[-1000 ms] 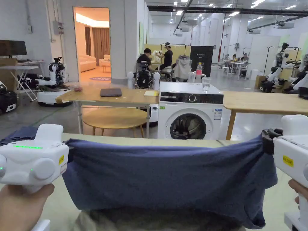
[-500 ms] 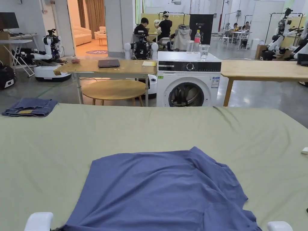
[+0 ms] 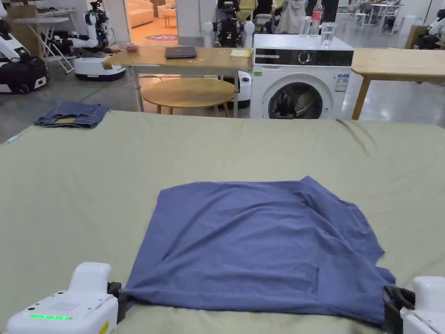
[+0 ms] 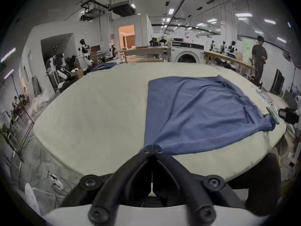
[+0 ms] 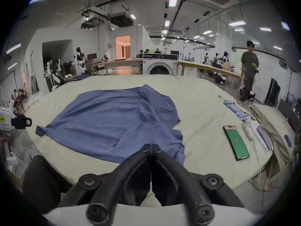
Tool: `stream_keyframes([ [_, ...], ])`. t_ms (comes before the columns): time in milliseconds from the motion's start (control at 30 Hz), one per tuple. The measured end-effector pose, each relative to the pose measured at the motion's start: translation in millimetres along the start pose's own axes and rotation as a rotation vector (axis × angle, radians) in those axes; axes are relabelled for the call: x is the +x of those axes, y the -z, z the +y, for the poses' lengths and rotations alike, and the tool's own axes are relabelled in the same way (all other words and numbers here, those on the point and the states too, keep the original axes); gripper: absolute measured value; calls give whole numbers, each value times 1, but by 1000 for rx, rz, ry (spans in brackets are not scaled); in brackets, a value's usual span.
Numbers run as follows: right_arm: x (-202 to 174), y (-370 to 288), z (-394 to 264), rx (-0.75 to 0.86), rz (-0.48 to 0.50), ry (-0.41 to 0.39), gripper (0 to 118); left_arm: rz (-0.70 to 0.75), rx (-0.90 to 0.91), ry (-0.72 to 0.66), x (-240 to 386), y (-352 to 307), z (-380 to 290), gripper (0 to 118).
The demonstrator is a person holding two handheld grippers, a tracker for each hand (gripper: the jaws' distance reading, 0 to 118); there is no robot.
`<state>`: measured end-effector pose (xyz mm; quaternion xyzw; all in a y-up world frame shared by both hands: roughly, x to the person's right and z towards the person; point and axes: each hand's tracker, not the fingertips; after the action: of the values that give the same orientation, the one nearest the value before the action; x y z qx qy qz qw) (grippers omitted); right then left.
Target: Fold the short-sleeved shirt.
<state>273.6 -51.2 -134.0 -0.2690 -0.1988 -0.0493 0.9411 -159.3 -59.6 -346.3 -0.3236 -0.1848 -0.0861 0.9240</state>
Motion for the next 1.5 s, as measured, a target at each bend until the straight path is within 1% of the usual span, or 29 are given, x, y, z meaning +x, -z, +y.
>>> stream_keyframes([
  [33,2,3,1,-35,36,3,0,-9,-32,-11,-3,4,-3,0],
  [67,-1,7,-2,-56,39,19,0,-3,-47,-28,-5,7,-6,0],
  [233,1,17,-4,-72,21,20,0,14,-79,-29,-13,20,-14,0],
  [267,4,19,-4,-79,24,27,0,3,-98,-31,-15,23,-13,15],
  [300,7,22,-3,-86,23,34,0,-29,-131,-40,-16,29,-14,51],
  [333,3,22,-7,-87,16,35,0,-45,-145,-38,-15,35,-15,96],
  [367,6,23,-7,-90,12,36,0,-42,-141,-28,-14,41,-17,117],
  [467,13,23,-8,-95,-9,32,0,-15,-154,17,-11,59,-13,116],
  [500,17,23,-8,-96,-19,33,0,-25,-156,19,-11,66,-12,113],
  [533,22,24,-8,-99,-28,37,0,-15,-158,27,-11,70,-9,105],
  [567,26,24,-8,-103,-35,39,0,-4,-164,40,-11,74,-7,75],
  [600,28,22,-11,-108,-46,37,0,3,-173,55,-11,80,-6,33],
  [633,31,22,-11,-112,-58,33,0,-4,-186,62,-12,85,-5,2],
  [667,36,22,-12,-115,-72,29,0,-56,-206,66,-11,87,-3,1],
  [700,41,22,-14,-117,-76,28,1,-51,-207,80,-9,88,-2,1],
  [733,44,21,-16,-118,-78,27,15,-12,-203,130,-5,87,-1,1],
  [800,50,20,-20,-116,-65,26,93,-21,-191,114,-5,82,2,1],
  [833,51,23,-21,-118,-63,25,118,-25,-186,104,-6,80,3,1],
  [900,52,29,-29,-128,-54,-14,118,-25,-178,99,-6,76,4,1],
  [967,52,41,-33,-133,-71,-24,117,-24,-177,99,-4,72,6,1],
  [1000,52,49,-30,-145,-65,-18,115,-24,-178,100,-4,72,6,1],
  [1033,55,53,-30,-146,-15,25,113,-25,-179,99,-4,71,7,1],
  [1067,59,57,-31,-125,-15,66,87,-24,-178,97,-4,71,8,1],
  [1133,65,70,-29,-156,-40,117,8,-23,-179,96,-3,69,9,1],
  [1167,68,72,-29,-154,-21,134,3,-22,-179,99,-2,68,10,1],
  [1200,70,73,-27,-161,-3,154,2,-7,-172,115,-2,68,13,1],
  [1300,65,61,-2,-99,-20,91,2,25,-151,170,0,59,31,0],
  [1433,60,51,48,-11,-26,60,2,55,-84,210,5,51,75,0],
  [1500,56,62,72,-8,-28,53,2,55,-81,209,6,66,103,0],
])
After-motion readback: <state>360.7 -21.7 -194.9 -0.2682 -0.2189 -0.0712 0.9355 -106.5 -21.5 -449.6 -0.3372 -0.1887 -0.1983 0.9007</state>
